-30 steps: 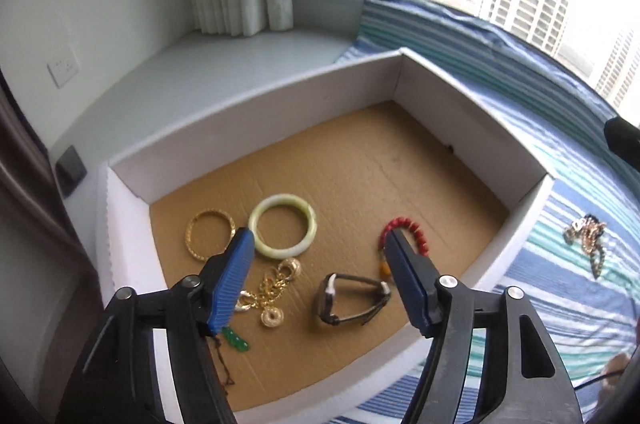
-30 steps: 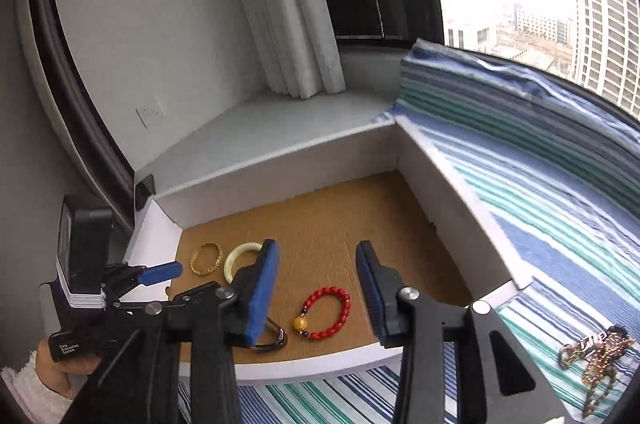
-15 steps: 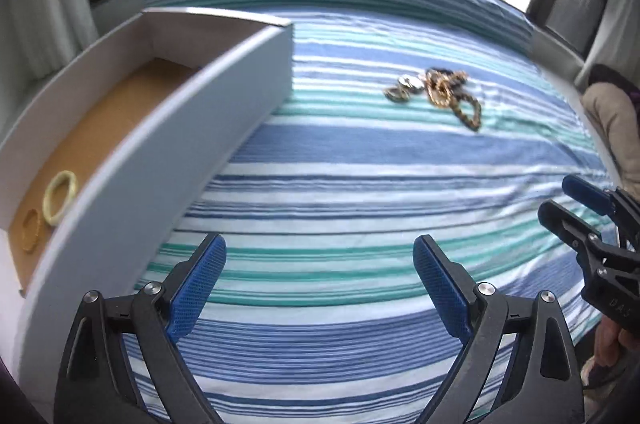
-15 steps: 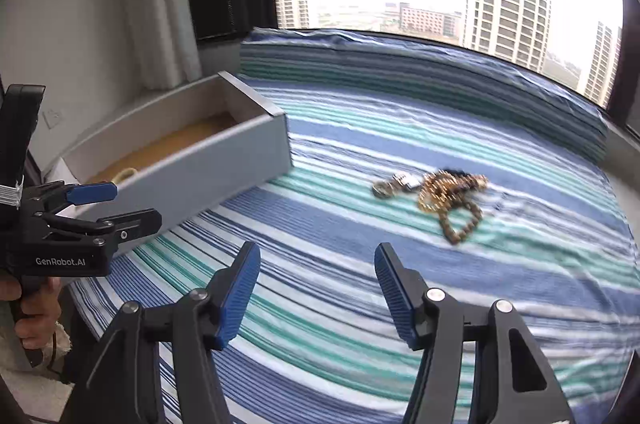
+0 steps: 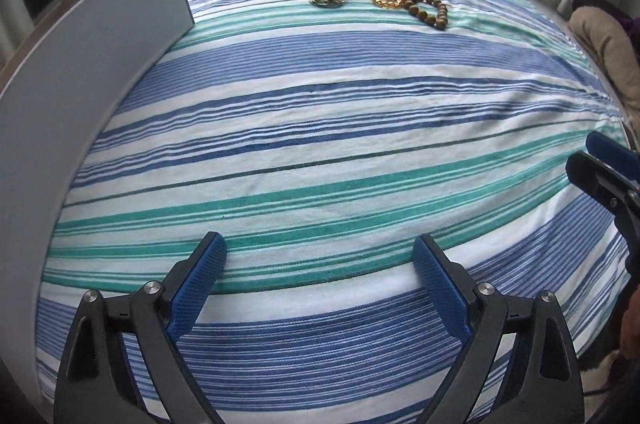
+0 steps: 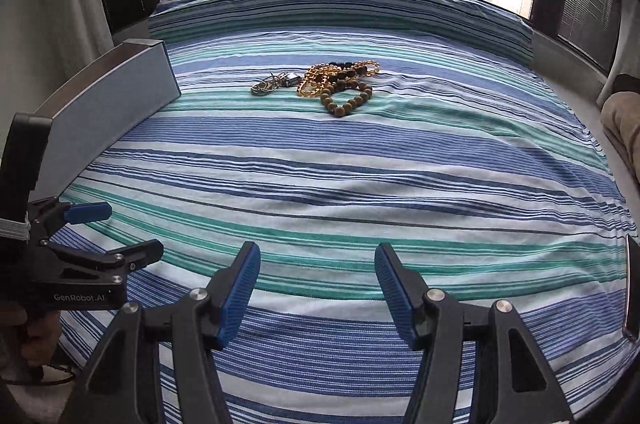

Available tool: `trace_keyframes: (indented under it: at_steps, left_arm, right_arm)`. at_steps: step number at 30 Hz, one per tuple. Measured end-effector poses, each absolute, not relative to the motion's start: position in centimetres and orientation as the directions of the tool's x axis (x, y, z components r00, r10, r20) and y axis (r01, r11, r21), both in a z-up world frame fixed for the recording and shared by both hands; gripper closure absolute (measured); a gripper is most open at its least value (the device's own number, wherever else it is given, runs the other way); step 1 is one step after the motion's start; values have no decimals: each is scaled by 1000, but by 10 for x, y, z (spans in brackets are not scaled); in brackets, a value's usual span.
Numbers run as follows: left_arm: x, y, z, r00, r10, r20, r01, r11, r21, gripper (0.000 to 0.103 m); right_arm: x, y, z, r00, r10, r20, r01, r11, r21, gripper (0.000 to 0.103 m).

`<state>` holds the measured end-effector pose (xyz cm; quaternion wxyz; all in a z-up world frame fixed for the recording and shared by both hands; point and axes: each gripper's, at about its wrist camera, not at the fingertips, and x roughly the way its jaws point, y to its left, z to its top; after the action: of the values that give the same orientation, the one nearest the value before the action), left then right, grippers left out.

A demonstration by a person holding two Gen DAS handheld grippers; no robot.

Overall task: Organize jewelry
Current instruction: 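Pull the silver pendant free with the left gripper while the right frees the wooden bracelet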

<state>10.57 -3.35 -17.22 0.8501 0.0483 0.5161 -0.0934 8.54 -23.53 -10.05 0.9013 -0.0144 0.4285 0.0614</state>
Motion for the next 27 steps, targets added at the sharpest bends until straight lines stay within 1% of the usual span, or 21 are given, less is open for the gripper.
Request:
trace_keyframes:
  at_steps: [3,5,11,15,18,20,24,27]
  left_arm:
    - [106,-34,-173,457,-109,-883,215,977,-9,7]
    - [107,-34,-176,458,-105,-883,215,977,-5,0]
    - [105,-34,-177,473,-108,-875,212,977,-6,0]
    - [102,-33,-177,488,-126,-864,241,971,-5,0]
    - [108,-33,-174,445,-124,-887,255,967,-7,1]
    - [114,-33,-162,440,-139,-887,279,960,-12,2]
    - [150,-33,-119,505,-173,-846,331,943,4,2]
    - [197,-34,-100,497,-257,-829,353,933,-77,2]
  right_arm:
    - [88,-233,-101,630,112,-769,-126,991,41,42]
    - [88,-232,-103,628,116,-770,-124,991,48,42]
    - [88,-234,-110,613,123,-780,-110,991,70,42]
    - [91,-236,-112,612,131,-780,-110,991,81,42]
    - [92,-236,-115,607,142,-782,-111,989,93,42]
    - [92,-237,-116,607,147,-781,-110,989,101,42]
    - [92,-244,-115,617,152,-772,-102,988,112,42]
    - [94,-251,-115,621,157,-768,-88,987,131,42]
